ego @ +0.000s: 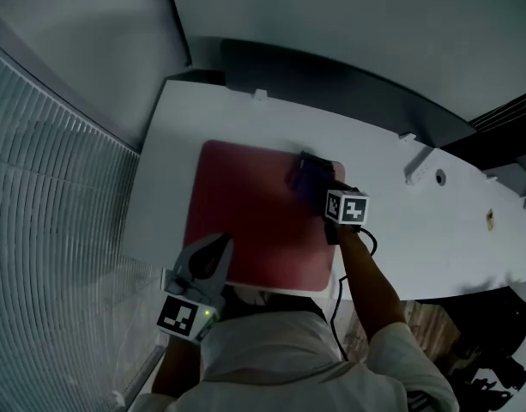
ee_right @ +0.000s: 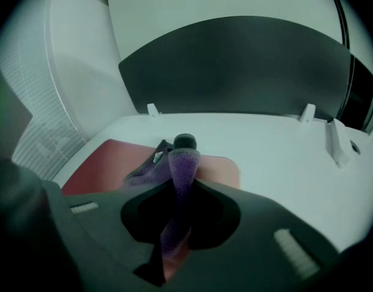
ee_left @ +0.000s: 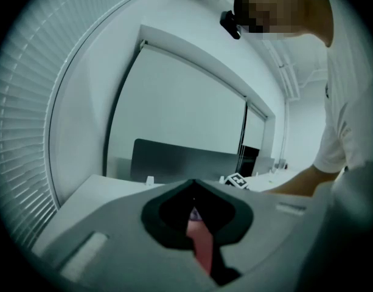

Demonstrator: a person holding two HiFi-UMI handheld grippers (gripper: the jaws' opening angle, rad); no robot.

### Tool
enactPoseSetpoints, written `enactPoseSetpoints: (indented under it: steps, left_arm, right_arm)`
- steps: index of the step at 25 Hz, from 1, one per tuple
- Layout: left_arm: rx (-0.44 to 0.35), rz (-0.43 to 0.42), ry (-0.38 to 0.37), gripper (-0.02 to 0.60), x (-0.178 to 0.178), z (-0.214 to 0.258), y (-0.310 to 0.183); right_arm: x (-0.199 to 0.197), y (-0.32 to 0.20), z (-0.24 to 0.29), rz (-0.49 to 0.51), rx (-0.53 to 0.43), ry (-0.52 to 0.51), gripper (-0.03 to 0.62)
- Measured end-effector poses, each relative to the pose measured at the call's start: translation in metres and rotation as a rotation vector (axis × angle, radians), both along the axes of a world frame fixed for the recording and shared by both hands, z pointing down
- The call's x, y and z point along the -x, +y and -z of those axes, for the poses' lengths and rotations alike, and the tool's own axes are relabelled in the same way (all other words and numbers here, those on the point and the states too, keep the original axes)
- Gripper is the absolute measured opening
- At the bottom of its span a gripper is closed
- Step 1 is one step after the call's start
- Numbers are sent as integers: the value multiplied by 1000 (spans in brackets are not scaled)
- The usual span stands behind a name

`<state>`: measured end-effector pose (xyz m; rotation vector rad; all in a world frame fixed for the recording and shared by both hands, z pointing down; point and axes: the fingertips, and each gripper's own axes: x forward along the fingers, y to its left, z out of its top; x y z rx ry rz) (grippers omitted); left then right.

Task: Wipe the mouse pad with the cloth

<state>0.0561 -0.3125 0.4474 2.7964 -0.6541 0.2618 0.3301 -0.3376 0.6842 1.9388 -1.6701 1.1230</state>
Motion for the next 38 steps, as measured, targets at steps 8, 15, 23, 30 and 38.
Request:
enactPoseSetpoints:
  steps: [8, 15, 23, 30, 38]
  left_arm:
    - [-48, -9, 20, 2, -47, 23, 49]
    - [-87, -15, 18, 2, -53, 37, 71]
    - [-102, 29, 36, 2, -16, 46, 64]
    - [-74, 107, 69, 2, 90, 14, 34]
    - [-50, 166, 10, 2, 203, 13, 1]
  right_arm:
    - [-83, 86, -1, -100, 25, 13, 48]
    - [-101, 126, 51, -160, -132, 24, 47]
    - [-18, 123, 141, -59, -358, -20, 48]
    - [141, 47, 131, 157, -379, -116, 48]
    - [324, -46, 123, 338, -329, -287, 48]
